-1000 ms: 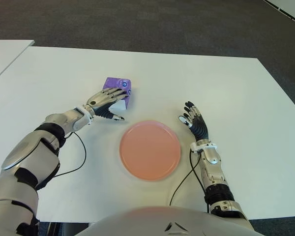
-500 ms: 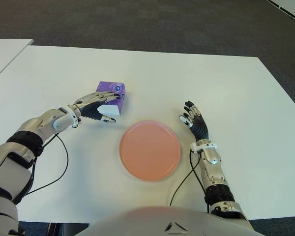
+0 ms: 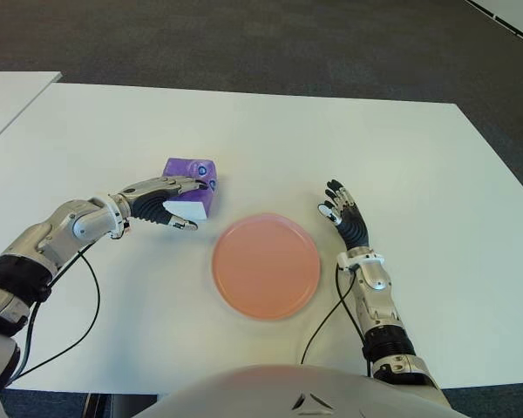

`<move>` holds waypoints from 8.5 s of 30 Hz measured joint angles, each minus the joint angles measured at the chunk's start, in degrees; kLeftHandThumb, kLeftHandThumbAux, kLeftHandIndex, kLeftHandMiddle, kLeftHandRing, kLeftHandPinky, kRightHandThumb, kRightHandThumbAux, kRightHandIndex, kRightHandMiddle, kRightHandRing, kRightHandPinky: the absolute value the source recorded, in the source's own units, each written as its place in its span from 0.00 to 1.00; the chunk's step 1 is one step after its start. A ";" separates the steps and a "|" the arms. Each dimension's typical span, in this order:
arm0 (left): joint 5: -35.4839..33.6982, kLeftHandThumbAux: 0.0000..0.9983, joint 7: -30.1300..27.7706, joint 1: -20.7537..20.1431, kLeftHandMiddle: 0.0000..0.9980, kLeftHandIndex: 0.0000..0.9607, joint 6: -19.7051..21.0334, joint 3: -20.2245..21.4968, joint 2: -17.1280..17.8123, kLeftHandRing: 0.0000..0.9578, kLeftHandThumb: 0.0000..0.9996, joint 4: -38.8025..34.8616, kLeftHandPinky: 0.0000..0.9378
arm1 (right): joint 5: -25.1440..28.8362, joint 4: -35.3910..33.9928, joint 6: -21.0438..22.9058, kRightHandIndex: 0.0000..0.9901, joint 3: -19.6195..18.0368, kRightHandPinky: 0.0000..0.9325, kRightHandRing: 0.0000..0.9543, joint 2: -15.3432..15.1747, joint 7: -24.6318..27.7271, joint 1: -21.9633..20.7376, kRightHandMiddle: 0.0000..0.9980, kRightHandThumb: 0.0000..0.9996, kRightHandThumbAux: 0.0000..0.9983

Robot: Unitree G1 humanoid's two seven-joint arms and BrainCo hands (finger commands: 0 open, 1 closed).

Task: Put the tissue paper into the plate.

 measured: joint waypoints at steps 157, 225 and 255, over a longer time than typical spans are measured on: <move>41.96 0.20 40.41 -7.43 0.00 0.00 -2.37 7.41 -1.01 0.00 0.12 1.14 0.00 | 0.14 -0.40 2.01 0.00 0.83 0.00 0.00 0.97 0.35 -1.13 0.04 0.00 0.67; 42.97 0.14 39.20 -20.51 0.00 0.00 -2.16 -9.09 -7.94 0.00 0.13 25.60 0.00 | 0.85 -2.89 2.03 0.02 1.31 0.00 0.02 0.03 2.49 1.16 0.06 0.00 0.65; 33.42 0.21 31.04 -16.06 0.00 0.00 -5.02 -4.83 -4.18 0.00 0.15 18.80 0.00 | 1.01 -5.35 3.85 0.01 1.43 0.00 0.01 -0.39 2.78 2.46 0.05 0.00 0.68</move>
